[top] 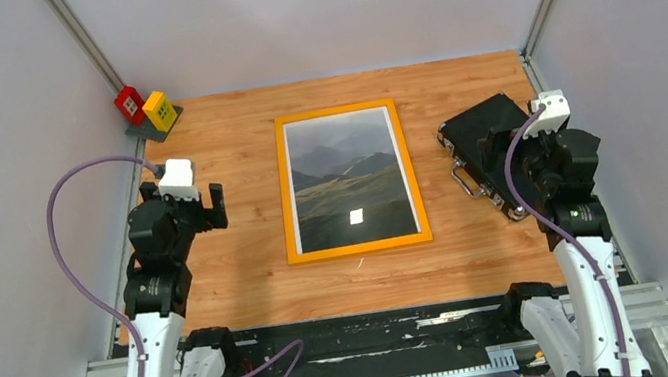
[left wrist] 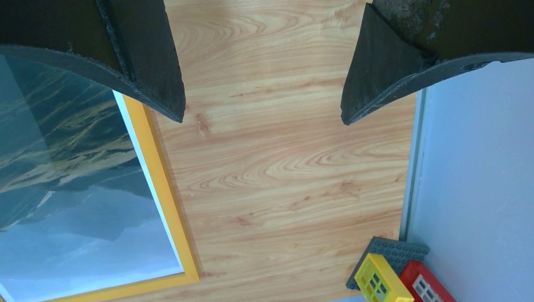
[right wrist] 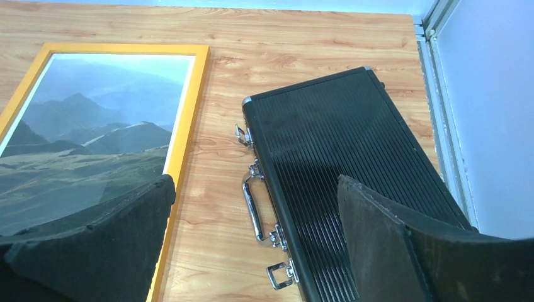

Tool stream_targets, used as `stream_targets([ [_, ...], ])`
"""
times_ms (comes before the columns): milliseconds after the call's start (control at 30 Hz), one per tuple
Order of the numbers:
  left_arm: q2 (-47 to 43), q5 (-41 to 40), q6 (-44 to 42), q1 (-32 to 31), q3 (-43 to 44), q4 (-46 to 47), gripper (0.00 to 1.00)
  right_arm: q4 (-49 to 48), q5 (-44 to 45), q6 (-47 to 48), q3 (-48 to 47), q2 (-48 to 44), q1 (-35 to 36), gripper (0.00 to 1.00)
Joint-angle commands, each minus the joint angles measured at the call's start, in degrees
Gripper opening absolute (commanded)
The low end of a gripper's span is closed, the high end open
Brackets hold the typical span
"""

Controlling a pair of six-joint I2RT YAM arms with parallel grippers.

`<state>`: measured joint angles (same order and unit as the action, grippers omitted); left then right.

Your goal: Put the photo into the frame

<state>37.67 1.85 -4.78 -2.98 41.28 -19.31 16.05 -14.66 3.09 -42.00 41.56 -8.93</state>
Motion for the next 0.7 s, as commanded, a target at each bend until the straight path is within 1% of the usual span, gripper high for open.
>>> stream_targets([
  [0, -1.43, -0.86, 1.24, 0.41, -0.32, 3.57, 1.0, -1.98, 0.83, 0.06, 0.8, -1.11, -0.12, 1.0],
  [333, -0.44, -0.69, 1.0, 0.43, -0.4, 3.45, 1.0, -3.39, 0.92, 0.75, 1.82, -3.14, -0.15, 1.0],
  [667, -0.59, -0.41, 0.73, 0.39, -0.67, 3.39, 1.0, -3.57, 1.1, 0.82, 1.93, -2.73, -0.16, 1.0],
])
